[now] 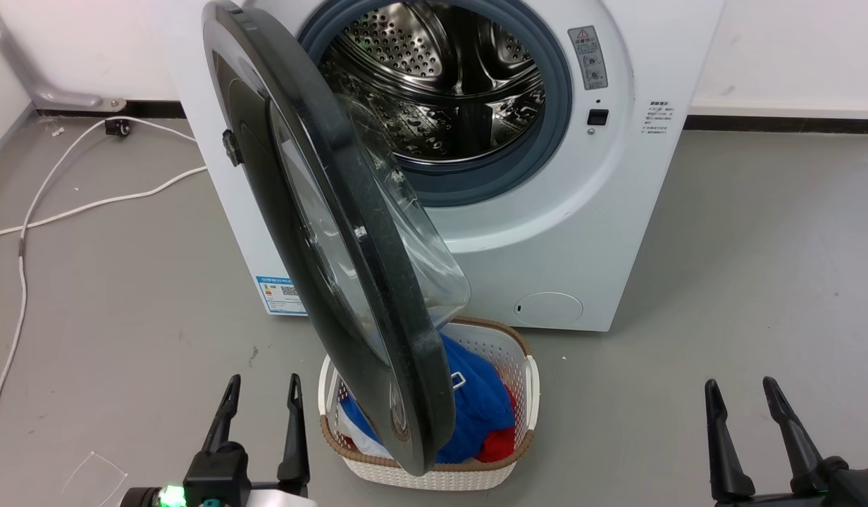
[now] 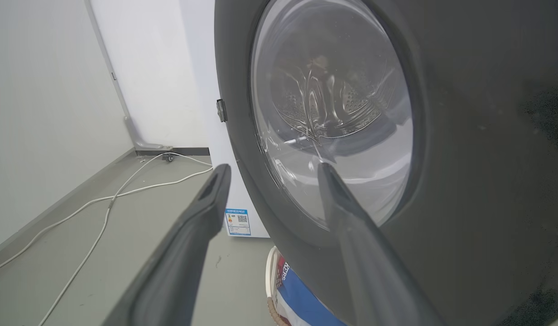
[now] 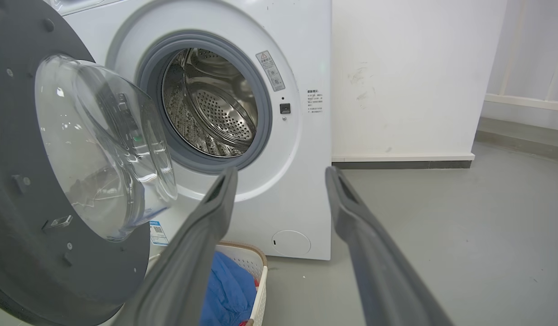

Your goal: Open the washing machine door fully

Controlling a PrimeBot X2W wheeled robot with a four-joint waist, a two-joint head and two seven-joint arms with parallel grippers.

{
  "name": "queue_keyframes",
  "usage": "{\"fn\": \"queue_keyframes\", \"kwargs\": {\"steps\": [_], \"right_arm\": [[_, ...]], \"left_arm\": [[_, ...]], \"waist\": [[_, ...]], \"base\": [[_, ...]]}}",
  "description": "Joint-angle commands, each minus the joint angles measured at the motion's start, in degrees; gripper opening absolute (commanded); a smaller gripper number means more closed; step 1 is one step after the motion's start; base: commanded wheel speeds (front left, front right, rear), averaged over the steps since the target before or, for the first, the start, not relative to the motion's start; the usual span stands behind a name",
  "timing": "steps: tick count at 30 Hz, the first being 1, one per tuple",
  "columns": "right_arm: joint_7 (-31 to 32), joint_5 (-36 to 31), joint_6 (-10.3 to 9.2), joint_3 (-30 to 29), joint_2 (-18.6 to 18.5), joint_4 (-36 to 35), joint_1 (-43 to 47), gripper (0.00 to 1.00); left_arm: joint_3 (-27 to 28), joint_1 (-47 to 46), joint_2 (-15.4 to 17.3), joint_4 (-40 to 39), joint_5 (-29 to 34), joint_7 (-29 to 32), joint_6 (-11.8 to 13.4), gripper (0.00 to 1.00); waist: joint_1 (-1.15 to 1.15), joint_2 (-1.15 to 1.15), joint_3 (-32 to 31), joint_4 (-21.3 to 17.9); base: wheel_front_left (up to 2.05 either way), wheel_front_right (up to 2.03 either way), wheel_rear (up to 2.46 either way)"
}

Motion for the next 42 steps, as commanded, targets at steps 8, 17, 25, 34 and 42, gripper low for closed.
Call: {"fn": "queue_keyframes", "kwargs": {"steps": [8,17,25,34,42], "right_arm": [[-0.1,-0.1,-0.01,0.1,0.2,0.4,0.0,1.0],[-0.1,-0.4,-0.01,-0.2,0.2,0.0,-0.6,1.0],[-0.1,-0.7,-0.01,0.5,0.2,0.3,-1.1,1.0],[-0.1,-0.7,-0.01,0.9,0.2,0.9,-1.3,1.0],[-0.1,-0.7,-0.01,1.4,0.2,1.2,-1.5,1.0]], "left_arm": [[0.5,-0.2,-0.1,-0.6,0.5,-0.2,1.1,0.0],[2.8,-4.6,1.5,-6.9,1.3,-0.2,1.8,0.0],[1.7,-9.9,2.1,-16.3,2.6,-0.1,2.2,0.0],[-4.1,-13.1,2.3,-23.6,3.9,-0.1,1.0,0.0],[-13.8,-15.7,1.4,-25.5,4.1,-0.1,-0.7,0.0]], "waist": [[0.0,0.0,0.1,0.1],[0.0,0.0,0.4,0.6],[0.0,0.0,0.9,0.6],[0.0,0.0,1.3,0.3],[0.0,0.0,1.3,0.2]], "base": [[0.0,0.0,0.0],[0.0,0.0,0.0],[0.0,0.0,0.0],[0.0,0.0,0.0],[0.0,0.0,0.0]]}}
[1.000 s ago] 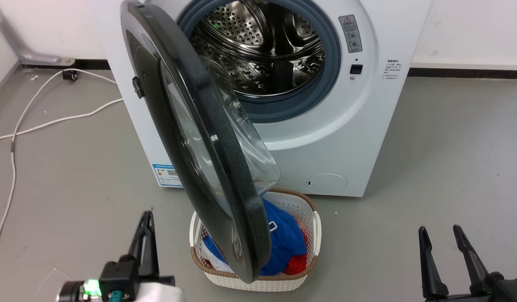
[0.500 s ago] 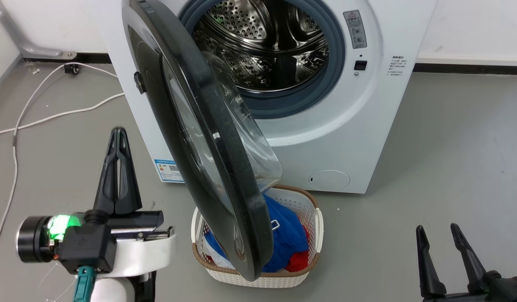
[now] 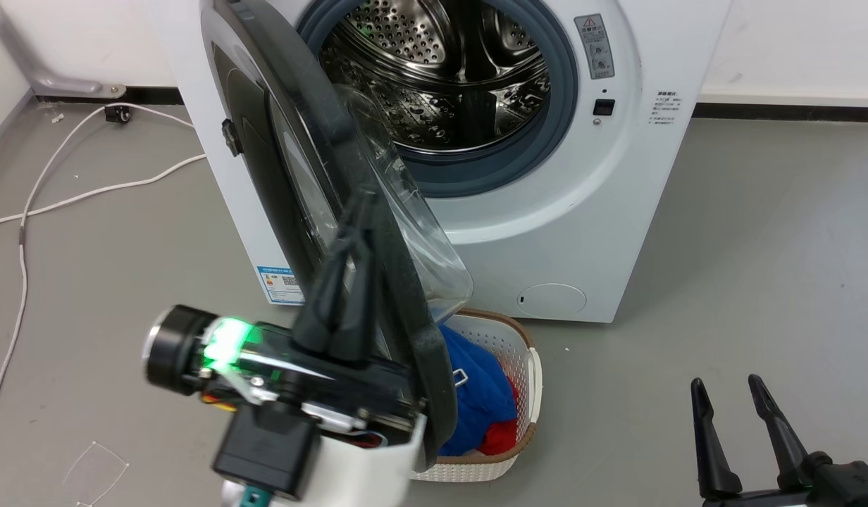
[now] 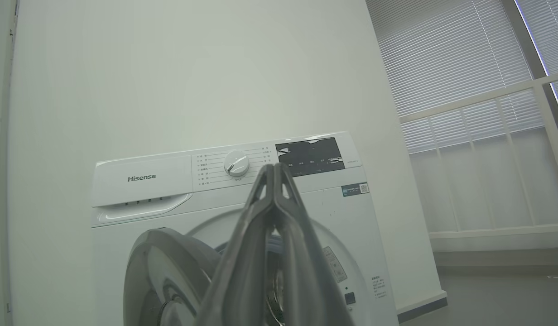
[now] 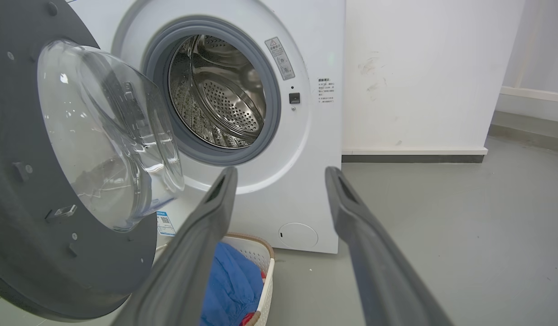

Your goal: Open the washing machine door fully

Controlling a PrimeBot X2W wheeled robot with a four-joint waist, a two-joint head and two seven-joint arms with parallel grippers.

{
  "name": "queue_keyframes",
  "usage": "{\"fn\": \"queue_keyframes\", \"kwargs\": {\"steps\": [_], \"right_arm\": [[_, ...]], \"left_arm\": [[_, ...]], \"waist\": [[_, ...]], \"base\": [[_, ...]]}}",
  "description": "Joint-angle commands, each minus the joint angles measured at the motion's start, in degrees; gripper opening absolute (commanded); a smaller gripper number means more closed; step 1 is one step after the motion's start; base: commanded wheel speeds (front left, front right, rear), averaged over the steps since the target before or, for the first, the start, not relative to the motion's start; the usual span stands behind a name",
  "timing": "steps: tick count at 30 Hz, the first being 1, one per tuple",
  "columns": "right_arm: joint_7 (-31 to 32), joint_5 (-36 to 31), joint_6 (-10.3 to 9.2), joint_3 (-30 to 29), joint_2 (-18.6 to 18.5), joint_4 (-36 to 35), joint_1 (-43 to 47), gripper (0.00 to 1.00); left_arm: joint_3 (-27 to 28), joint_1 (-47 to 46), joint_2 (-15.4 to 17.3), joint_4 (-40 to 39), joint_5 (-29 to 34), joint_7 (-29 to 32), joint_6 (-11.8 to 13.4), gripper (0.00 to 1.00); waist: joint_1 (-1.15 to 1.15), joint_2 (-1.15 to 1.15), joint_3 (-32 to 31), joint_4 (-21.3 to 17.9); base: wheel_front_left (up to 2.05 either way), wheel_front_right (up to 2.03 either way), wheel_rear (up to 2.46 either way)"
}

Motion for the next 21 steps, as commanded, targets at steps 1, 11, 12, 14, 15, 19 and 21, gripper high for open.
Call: {"fn": "queue_keyframes", "kwargs": {"steps": [1,11,12,14,15,19,21], "right_arm": [[-0.1,-0.2,-0.01,0.1,0.2,0.1,-0.6,1.0],[-0.1,-0.2,-0.01,0.6,0.2,0.6,-1.0,1.0],[-0.1,-0.1,-0.01,0.6,0.2,0.6,-1.0,1.0],[-0.1,0.0,-0.01,0.6,0.2,0.7,-1.0,1.0],[-0.1,0.0,-0.01,0.6,0.2,0.8,-1.0,1.0],[-0.1,-0.1,-0.01,0.8,0.2,1.0,-1.0,1.0],[-0.1,-0.1,-0.01,0.7,0.2,1.1,-1.1,1.0]], "left_arm": [[-1.1,-0.6,-0.3,-0.1,0.1,-0.1,-0.2,0.0],[-12.6,-2.3,-1.1,2.9,-1.0,-0.1,-1.5,0.0],[-13.7,-2.4,-1.2,3.3,-1.2,-0.1,-1.6,0.0],[-15.8,-2.5,-1.3,3.9,-1.4,-0.1,-2.1,0.0],[-16.9,-2.6,-1.3,4.3,-1.5,-0.1,-2.2,0.0],[-20.7,-2.6,-1.4,5.7,-1.5,-0.1,-2.9,0.0],[-22.2,-2.6,-1.5,6.4,-1.5,-0.1,-3.1,0.0]], "waist": [[0.0,0.0,0.0,0.0],[0.0,0.0,0.1,-0.3],[0.0,0.0,0.2,-0.3],[0.0,0.0,0.2,-0.3],[0.0,0.0,0.2,-0.3],[0.0,0.0,0.3,-0.4],[0.0,0.0,0.4,-0.3]], "base": [[0.0,0.0,0.0],[0.0,0.0,0.0],[0.0,0.0,0.0],[0.0,0.0,0.0],[0.0,0.0,0.0],[0.0,0.0,0.0],[0.0,0.0,0.0]]}}
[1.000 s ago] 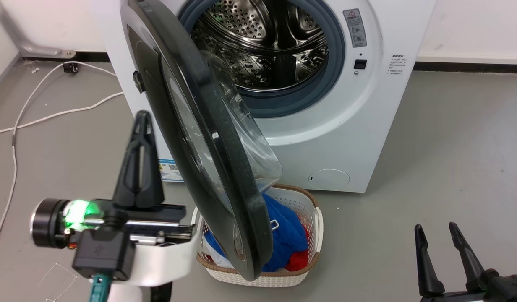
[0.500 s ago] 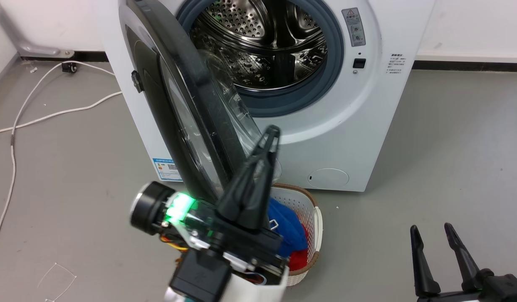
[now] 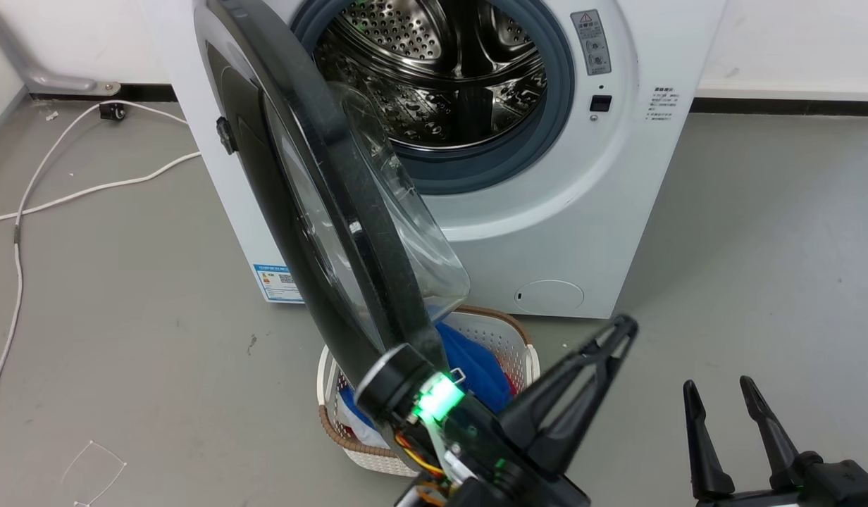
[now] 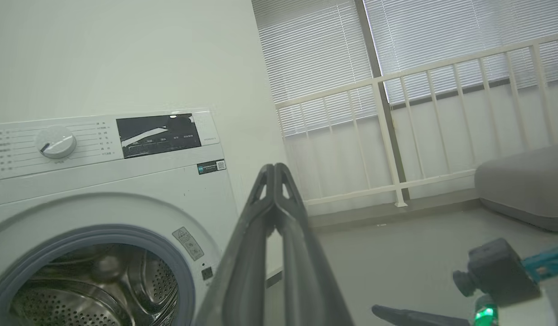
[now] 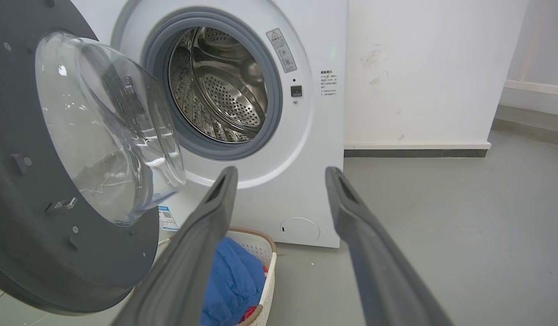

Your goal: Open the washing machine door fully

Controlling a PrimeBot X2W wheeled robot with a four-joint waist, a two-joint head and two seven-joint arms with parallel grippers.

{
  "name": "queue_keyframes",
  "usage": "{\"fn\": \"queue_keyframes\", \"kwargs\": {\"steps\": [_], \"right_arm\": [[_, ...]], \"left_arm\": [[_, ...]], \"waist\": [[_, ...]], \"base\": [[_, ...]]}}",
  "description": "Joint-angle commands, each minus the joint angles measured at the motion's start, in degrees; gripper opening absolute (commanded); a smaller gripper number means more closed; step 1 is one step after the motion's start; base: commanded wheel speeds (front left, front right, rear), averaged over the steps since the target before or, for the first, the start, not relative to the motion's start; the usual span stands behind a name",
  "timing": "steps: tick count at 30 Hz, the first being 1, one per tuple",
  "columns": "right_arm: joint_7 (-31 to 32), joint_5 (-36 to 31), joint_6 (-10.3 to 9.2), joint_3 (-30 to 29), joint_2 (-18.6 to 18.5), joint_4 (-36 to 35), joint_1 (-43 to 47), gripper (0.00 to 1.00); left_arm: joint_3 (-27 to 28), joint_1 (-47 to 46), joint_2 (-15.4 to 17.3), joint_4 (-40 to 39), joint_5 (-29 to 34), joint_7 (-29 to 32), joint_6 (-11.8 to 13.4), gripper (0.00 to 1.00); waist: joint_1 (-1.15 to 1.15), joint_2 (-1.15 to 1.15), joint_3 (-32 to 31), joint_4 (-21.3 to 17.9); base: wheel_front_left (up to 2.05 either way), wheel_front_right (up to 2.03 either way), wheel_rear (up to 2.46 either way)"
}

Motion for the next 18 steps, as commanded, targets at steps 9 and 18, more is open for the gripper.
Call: {"fn": "queue_keyframes", "kwargs": {"steps": [9,18], "right_arm": [[-0.1,-0.3,-0.01,0.3,0.2,0.6,-1.2,1.0],[-0.1,-0.6,-0.01,0.5,0.2,0.9,-1.8,1.0]], "left_arm": [[-3.4,1.1,0.6,5.5,-0.7,-0.1,-0.6,0.0],[-2.5,3.0,1.9,11.7,-1.8,-0.1,0.0,0.0]], "waist": [[0.0,0.0,0.7,0.1],[0.0,0.0,2.1,-0.1]], "base": [[0.0,0.0,0.0],[0.0,0.0,0.0]]}}
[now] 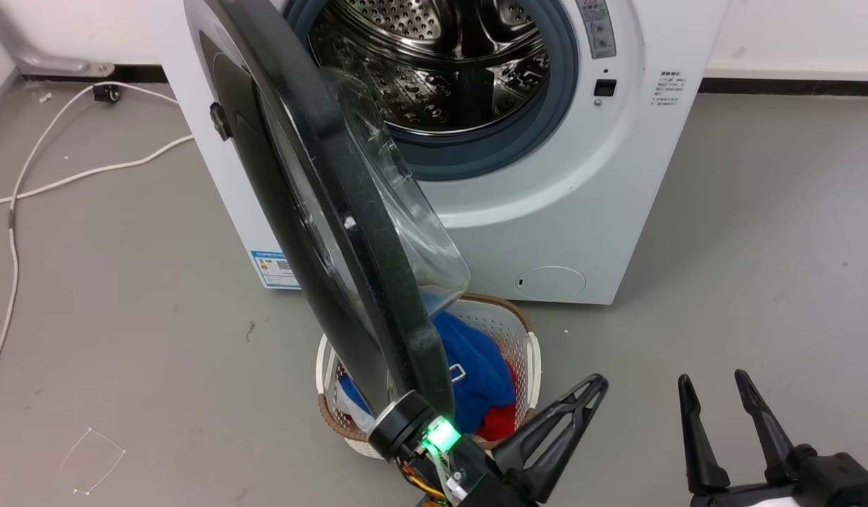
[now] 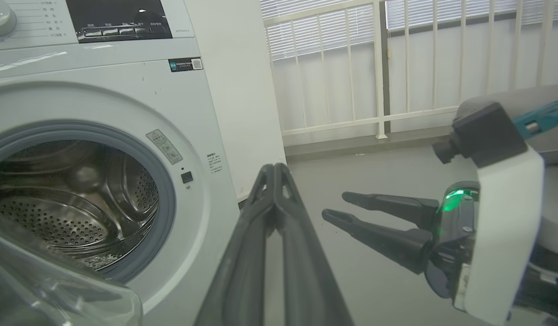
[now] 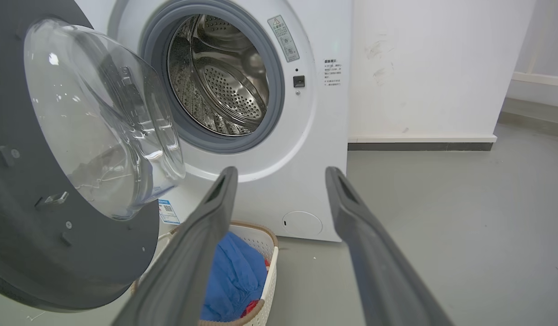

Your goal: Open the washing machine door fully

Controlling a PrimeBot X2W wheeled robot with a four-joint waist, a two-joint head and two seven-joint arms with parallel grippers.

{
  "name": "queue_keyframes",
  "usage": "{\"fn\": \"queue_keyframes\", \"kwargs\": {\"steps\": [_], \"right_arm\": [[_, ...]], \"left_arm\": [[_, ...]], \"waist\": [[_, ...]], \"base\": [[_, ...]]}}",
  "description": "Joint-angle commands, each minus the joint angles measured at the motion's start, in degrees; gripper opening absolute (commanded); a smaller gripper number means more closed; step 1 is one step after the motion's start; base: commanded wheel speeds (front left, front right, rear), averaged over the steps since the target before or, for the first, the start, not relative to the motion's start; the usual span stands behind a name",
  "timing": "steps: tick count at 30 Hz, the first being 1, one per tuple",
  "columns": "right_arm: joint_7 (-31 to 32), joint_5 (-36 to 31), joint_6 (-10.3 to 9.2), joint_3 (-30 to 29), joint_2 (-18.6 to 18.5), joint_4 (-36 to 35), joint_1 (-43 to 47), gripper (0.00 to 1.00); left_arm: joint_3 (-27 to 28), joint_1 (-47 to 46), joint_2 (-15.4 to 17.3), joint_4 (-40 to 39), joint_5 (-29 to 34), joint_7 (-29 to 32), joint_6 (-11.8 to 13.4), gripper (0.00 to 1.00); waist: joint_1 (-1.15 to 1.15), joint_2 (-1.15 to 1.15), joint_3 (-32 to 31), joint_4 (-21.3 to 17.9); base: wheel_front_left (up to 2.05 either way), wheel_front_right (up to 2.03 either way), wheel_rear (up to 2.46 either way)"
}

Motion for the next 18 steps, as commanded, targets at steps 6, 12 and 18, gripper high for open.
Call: {"fn": "queue_keyframes", "kwargs": {"steps": [6,12,18], "right_arm": [[-0.1,-0.5,-0.01,-0.1,0.2,0.4,-1.2,1.0],[-0.1,-0.6,-0.01,-0.1,0.2,0.7,-1.6,1.0],[-0.1,-0.4,-0.01,-0.1,0.2,1.2,-1.1,1.0]], "left_arm": [[1.9,1.2,0.5,3.4,-1.1,-0.1,0.5,0.0],[5.5,1.3,0.3,6.5,-2.3,-0.1,0.9,0.0],[9.3,1.9,0.2,7.3,-2.5,-0.1,1.6,0.0]], "waist": [[0.0,0.0,1.1,-0.1],[0.0,0.0,1.7,-0.1],[0.0,0.0,1.8,0.4]], "base": [[0.0,0.0,0.0],[0.0,0.0,0.0],[0.0,0.0,0.0]]}}
